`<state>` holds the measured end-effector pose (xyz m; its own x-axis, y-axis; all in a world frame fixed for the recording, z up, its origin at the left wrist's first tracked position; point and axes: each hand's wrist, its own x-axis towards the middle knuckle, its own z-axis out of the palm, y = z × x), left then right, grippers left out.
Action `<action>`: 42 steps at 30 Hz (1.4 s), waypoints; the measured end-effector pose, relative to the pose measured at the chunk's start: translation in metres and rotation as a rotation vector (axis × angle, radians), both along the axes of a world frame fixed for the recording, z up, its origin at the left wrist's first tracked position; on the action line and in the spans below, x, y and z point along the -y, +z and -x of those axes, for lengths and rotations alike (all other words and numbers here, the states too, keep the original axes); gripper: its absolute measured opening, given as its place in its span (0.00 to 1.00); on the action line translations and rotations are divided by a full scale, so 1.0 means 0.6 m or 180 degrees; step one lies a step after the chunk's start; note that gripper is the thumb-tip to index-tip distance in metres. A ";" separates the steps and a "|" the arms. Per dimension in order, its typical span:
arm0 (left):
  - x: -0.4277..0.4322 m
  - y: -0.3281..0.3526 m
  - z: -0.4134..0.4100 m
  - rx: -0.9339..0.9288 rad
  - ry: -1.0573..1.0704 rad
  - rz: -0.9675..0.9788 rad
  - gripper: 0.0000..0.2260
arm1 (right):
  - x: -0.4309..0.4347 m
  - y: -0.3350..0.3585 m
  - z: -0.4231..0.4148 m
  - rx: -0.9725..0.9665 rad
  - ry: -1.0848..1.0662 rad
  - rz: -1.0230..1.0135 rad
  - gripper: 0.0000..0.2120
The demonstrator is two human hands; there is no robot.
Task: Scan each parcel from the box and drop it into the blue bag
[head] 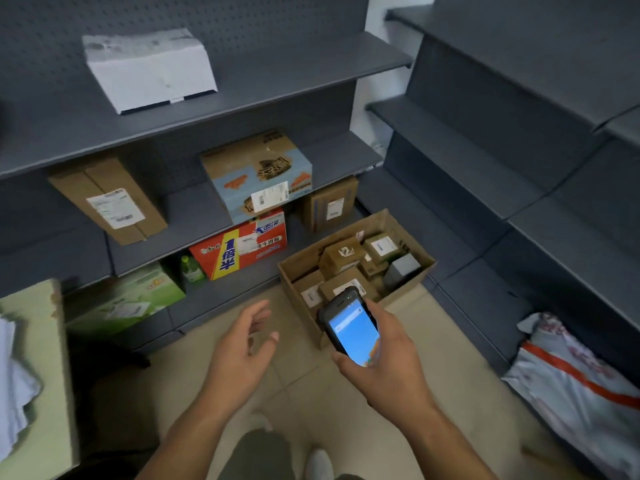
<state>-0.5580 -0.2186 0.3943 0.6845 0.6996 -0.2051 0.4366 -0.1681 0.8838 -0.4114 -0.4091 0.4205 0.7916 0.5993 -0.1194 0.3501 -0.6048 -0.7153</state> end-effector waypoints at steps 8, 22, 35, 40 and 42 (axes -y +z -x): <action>-0.056 -0.048 -0.181 -0.0228 -0.0579 0.0107 0.24 | -0.025 -0.039 -0.118 -0.0186 -0.0546 0.0265 0.45; -0.231 -0.078 -0.544 -0.0220 -0.1749 0.0135 0.25 | -0.141 -0.048 -0.357 -0.0212 -0.1509 0.0335 0.46; -0.216 -0.106 -0.751 -0.0696 -0.1934 -0.0359 0.25 | -0.151 -0.135 -0.577 -0.0461 -0.1513 0.0090 0.42; -0.210 -0.136 -0.801 -0.0938 -0.1868 -0.0490 0.25 | -0.153 -0.181 -0.650 -0.0765 -0.1357 0.0006 0.41; -0.207 -0.146 -0.823 -0.0991 -0.1845 -0.0496 0.24 | -0.152 -0.196 -0.674 -0.0880 -0.1282 -0.0022 0.41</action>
<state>-0.0641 -0.0947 0.3065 0.8833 0.2746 -0.3799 0.4678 -0.5673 0.6778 -0.0071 -0.3177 0.3028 0.9000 0.2534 -0.3548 -0.1144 -0.6480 -0.7530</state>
